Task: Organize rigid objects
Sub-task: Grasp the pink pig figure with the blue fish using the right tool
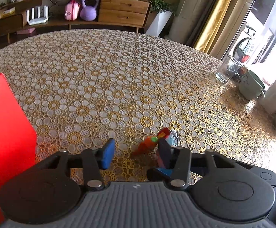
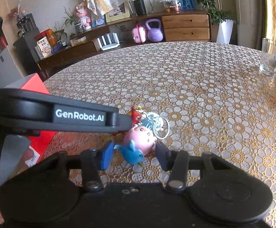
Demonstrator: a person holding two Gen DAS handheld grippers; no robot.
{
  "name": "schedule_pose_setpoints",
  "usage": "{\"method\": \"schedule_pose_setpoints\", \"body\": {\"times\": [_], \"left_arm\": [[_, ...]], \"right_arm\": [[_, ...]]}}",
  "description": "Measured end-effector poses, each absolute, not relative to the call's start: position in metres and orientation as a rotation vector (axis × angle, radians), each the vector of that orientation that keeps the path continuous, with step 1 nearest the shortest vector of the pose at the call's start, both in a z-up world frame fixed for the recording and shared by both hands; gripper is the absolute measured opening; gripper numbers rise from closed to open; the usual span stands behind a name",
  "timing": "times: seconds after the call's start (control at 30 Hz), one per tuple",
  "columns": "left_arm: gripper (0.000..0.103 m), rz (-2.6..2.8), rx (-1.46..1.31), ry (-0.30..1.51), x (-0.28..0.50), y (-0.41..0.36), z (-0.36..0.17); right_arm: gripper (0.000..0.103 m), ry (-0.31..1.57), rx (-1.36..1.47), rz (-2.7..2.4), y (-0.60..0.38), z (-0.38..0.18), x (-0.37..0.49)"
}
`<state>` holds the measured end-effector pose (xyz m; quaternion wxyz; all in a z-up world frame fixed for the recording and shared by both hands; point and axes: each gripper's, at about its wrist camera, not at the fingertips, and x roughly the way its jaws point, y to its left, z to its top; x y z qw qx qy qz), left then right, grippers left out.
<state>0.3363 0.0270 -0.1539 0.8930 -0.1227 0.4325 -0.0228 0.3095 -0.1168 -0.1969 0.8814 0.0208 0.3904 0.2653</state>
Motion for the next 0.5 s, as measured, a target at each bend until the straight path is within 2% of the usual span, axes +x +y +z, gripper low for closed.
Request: {"method": "schedule_pose_setpoints", "body": {"times": [0.23, 0.43, 0.5], "left_arm": [[0.043, -0.054, -0.257, 0.888, 0.342, 0.027, -0.155], [0.026, -0.097, -0.26, 0.865, 0.344, 0.024, -0.156], [0.024, -0.108, -0.266, 0.865, 0.346, 0.024, -0.157]], "right_arm": [[0.048, 0.804, 0.057, 0.53, -0.114, -0.198, 0.318], [0.046, 0.801, 0.077, 0.54, -0.121, -0.2, 0.323], [0.046, 0.803, 0.083, 0.546, -0.125, -0.2, 0.323]]}}
